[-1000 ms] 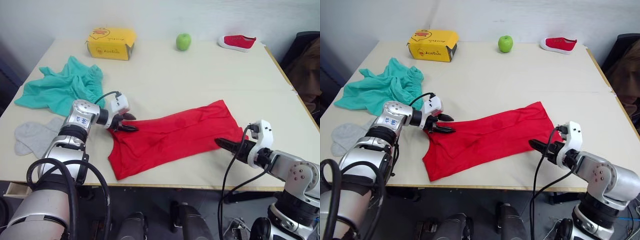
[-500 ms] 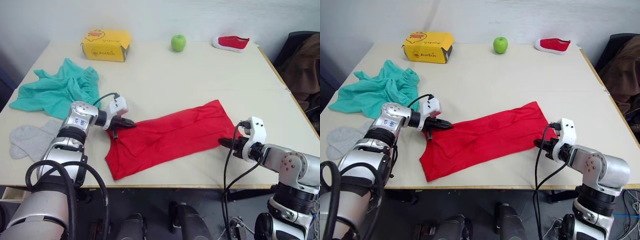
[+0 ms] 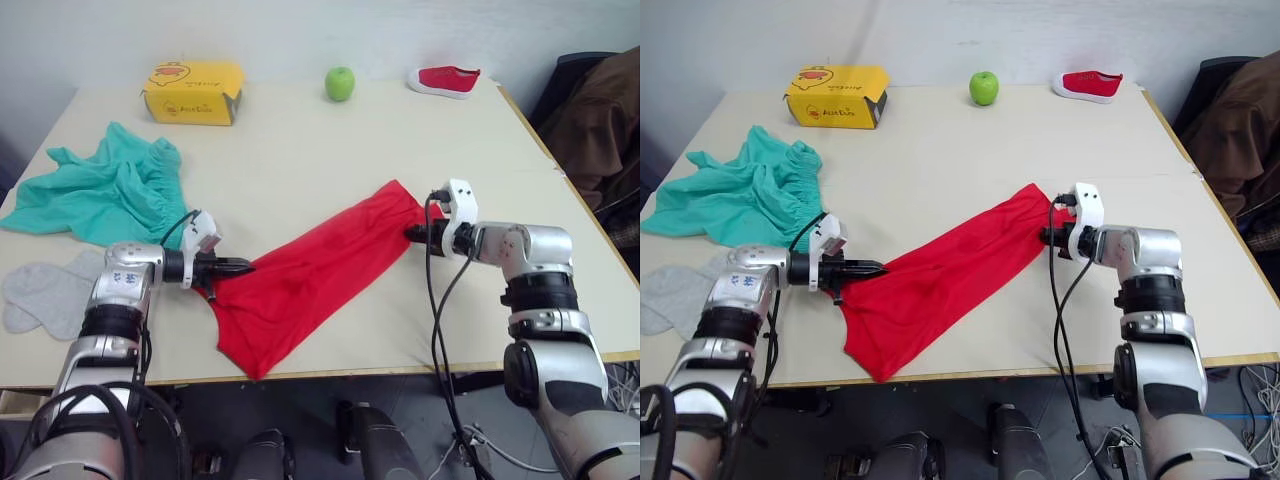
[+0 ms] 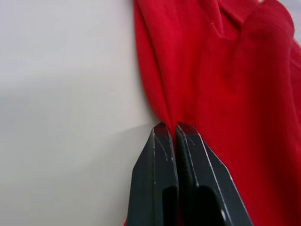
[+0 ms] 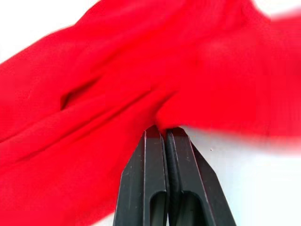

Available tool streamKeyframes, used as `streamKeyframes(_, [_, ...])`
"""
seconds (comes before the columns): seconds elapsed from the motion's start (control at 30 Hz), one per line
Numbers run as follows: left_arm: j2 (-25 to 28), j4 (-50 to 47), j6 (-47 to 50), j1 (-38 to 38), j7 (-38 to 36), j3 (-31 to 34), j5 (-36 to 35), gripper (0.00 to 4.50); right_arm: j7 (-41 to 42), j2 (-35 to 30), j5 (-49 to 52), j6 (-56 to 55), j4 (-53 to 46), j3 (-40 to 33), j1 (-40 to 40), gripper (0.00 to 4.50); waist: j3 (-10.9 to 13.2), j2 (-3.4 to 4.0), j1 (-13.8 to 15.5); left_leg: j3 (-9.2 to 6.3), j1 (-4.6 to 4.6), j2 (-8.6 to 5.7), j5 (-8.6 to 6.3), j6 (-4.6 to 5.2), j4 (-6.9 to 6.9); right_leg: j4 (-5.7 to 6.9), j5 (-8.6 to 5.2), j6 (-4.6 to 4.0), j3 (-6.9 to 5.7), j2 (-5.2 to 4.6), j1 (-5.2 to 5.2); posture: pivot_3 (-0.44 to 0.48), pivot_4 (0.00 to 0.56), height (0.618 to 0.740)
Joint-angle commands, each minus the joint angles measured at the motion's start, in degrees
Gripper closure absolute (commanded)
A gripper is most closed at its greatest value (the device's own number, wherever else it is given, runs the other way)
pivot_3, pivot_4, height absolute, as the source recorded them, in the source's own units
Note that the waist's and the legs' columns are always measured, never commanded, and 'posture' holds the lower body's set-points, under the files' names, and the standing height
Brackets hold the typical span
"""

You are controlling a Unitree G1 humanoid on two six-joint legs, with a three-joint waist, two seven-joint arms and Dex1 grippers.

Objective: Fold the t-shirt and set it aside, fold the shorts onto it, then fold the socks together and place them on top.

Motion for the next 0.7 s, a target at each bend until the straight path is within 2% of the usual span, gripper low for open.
streamKeyframes(0.03, [-3.7, -18.3, 11.8, 8.9, 8.9, 1.0, -4.0, 4.50, 0.3, 2.1, -3.2, -11.8, 12.8, 1.4, -7.3, 4.48, 0.0, 0.01, 0.1, 0.00, 0.00, 0.00, 0.00, 0.00, -0.02, -0.03, 0.00, 0.00, 0.00, -0.02, 0.00, 0.000, 0.150, 0.740])
streamKeyframes(0.17, [-9.0, -31.4, 19.9, 15.0, 20.2, 3.5, -6.5, 4.50, -0.7, 4.0, -5.5, -19.8, 22.6, 1.3, -12.3, 4.48, 0.0, 0.01, 1.3, -0.03, 0.00, -0.01, 0.00, 0.00, 0.01, -0.07, 0.00, 0.00, -0.03, -0.08, 0.06, 0.000, 0.150, 0.740])
streamKeyframes(0.33, [-15.5, -42.7, 28.2, 20.1, 31.7, 6.9, -10.1, 4.50, -2.2, 5.0, -7.0, -25.4, 28.1, 0.7, -15.1, 4.48, 0.0, 0.01, 1.6, -0.03, -0.04, -0.02, 0.00, 0.00, 0.03, -0.10, 0.01, 0.01, -0.03, -0.11, 0.06, 0.000, 0.150, 0.740])
streamKeyframes(0.47, [-13.9, -42.8, 28.7, 21.1, 33.5, 7.0, -10.3, 4.50, 0.4, 4.8, -8.5, -25.8, 28.5, 2.1, -15.2, 4.48, 0.0, 0.03, 1.5, -0.03, -0.02, -0.02, 0.03, -0.06, 0.02, -0.08, 0.00, 0.00, -0.04, -0.08, 0.06, 0.000, 0.150, 0.740])
streamKeyframes(0.5, [-13.1, -41.8, 28.7, 20.7, 33.6, 7.3, -10.5, 4.26, 1.3, 4.6, -8.9, -25.6, 28.3, 2.4, -15.1, 4.50, 0.0, 0.03, 1.5, -0.04, -0.02, -0.01, 0.04, -0.08, 0.02, -0.07, 0.00, 0.00, -0.05, -0.07, 0.06, 0.000, 0.150, 0.740])
streamKeyframes(0.57, [-11.1, -40.1, 28.3, 19.9, 32.7, 7.7, -11.2, 3.81, 3.1, 4.1, -9.4, -24.9, 27.4, 2.8, -15.0, 4.09, 0.0, 0.04, 1.4, -0.05, -0.01, -0.01, 0.05, -0.10, 0.01, -0.06, 0.00, 0.00, -0.06, -0.05, 0.06, 0.000, 0.150, 0.740])
streamKeyframes(0.7, [-3.6, -35.0, 26.6, 16.7, 27.1, 8.9, -13.4, 2.54, 10.5, 0.5, -9.2, -17.9, 19.9, 4.0, -13.5, 2.80, 0.1, 0.15, 1.4, -0.05, -0.01, 0.00, 0.06, -0.12, -0.01, -0.07, -0.01, -0.03, -0.07, -0.04, 0.04, 0.000, 0.150, 0.740])
